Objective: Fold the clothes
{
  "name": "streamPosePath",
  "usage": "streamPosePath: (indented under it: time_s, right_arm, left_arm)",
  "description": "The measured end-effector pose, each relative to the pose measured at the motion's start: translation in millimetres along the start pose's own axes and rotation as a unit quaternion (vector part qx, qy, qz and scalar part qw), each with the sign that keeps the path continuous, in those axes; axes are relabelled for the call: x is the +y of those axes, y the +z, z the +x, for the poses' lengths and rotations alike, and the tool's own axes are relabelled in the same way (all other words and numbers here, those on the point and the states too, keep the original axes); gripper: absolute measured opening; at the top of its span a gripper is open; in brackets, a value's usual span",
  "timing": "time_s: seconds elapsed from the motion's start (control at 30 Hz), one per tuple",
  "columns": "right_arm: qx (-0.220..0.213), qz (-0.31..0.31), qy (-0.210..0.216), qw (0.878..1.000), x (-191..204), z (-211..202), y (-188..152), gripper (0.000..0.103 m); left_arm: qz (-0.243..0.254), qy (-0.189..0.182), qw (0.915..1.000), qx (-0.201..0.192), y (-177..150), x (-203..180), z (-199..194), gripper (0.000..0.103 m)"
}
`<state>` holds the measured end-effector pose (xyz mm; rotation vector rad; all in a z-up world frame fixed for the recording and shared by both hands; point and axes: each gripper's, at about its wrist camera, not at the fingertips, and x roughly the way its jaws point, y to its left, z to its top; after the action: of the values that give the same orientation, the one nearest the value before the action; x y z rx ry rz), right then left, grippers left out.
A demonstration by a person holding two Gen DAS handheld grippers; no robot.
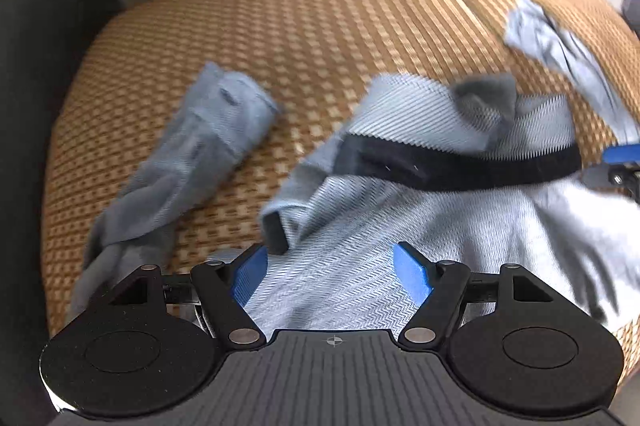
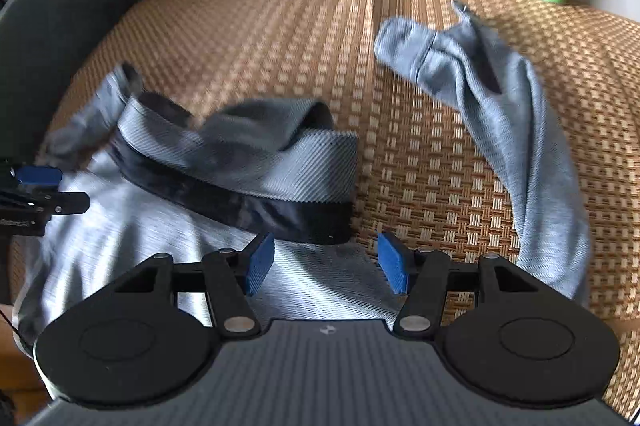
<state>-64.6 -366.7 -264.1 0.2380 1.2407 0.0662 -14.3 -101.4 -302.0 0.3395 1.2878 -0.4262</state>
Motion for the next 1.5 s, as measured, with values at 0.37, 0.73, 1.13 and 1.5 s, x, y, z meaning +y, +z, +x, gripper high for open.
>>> streamPosePath:
  time_s: [0.37, 0.73, 1.13, 1.5]
  right_arm:
    - [0.042, 0.004, 0.049, 0.998, -8.7, 29.3, 5.9, 0.015]
    - [0.025, -0.037, 0.139, 0.989, 27.9, -57.0, -58.9, 0.012]
    - [0.059, -0.068, 0.111, 0.990, 50.2, -21.0, -99.1, 0.037]
    - [0.062, -0.090, 0.088, 0.990, 57.0, -8.9, -105.6, 0.012]
  left_arm:
    - [-0.007, -0.055, 0.9984, 0.011, 12.6, 9.4, 10.4, 0.007]
    - [-0.025, -0.092, 0.9953, 0.018, -69.4, 24.7, -69.2, 0.000]
    - [0.026, -0.053, 0.9980, 0.023, -74.9, 5.0, -41.6, 0.061]
    - [0.086, -0.076, 0.9923, 0.046, -72.7, -16.7, -28.6, 0.002]
